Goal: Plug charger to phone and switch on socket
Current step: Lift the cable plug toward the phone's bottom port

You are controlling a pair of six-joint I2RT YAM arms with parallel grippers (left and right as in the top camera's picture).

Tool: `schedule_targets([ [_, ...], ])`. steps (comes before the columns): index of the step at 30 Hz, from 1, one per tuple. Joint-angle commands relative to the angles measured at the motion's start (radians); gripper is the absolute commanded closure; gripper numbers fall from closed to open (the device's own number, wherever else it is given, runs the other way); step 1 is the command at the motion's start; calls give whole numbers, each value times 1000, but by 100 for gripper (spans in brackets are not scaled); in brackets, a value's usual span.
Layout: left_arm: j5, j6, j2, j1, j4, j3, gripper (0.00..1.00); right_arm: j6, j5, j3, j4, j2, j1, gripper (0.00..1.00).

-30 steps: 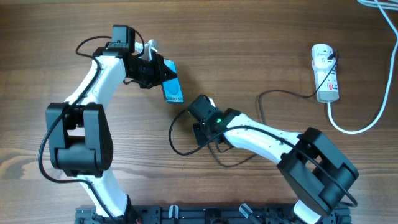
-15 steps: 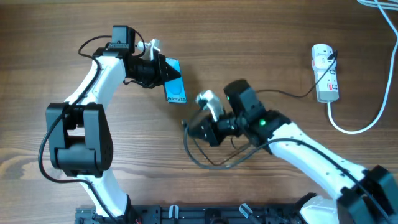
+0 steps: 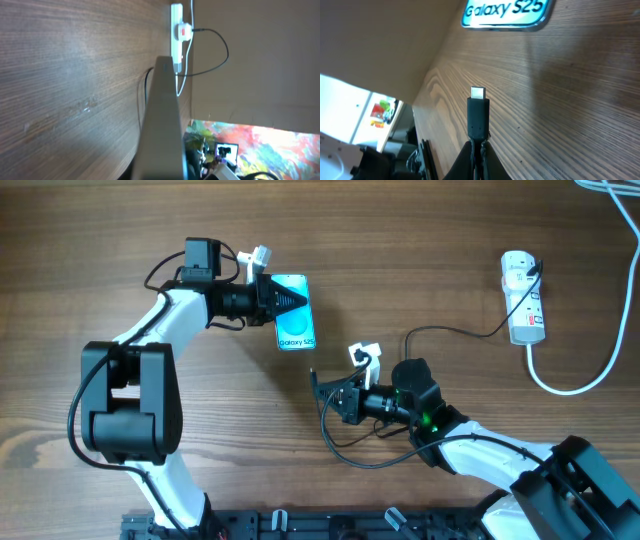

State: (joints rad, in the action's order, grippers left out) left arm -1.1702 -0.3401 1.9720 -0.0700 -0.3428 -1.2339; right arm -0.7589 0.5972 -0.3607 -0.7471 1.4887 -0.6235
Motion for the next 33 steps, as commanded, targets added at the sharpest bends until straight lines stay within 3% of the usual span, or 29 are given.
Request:
schedule_targets([
  [1, -45, -43, 0, -6, 11, 4, 96, -27, -45, -2, -4, 10, -2, 96],
  [4, -45, -139, 0, -7, 15, 4, 96, -27, -51, -5, -53, 10, -2, 96],
  [7, -45, -143, 0, -7, 18, 4, 96, -37, -19, -58, -27, 10, -2, 96],
  [12, -30, -139, 0, -46, 48, 4, 96, 0, 13, -192, 175, 10, -2, 96],
  [15, 59, -138, 0, -74, 39, 4, 96, 9, 31, -196, 224, 10, -2, 96],
  [19, 61, -135, 0, -77, 32, 4, 96, 86, 39, -196, 363, 10, -2, 96],
  [24, 61, -7, 0, -77, 24, 4, 96, 89, 58, -196, 362, 10, -2, 96],
  [33, 34, -4, 0, -77, 21, 4, 96, 103, -68, -196, 360, 10, -1, 96],
])
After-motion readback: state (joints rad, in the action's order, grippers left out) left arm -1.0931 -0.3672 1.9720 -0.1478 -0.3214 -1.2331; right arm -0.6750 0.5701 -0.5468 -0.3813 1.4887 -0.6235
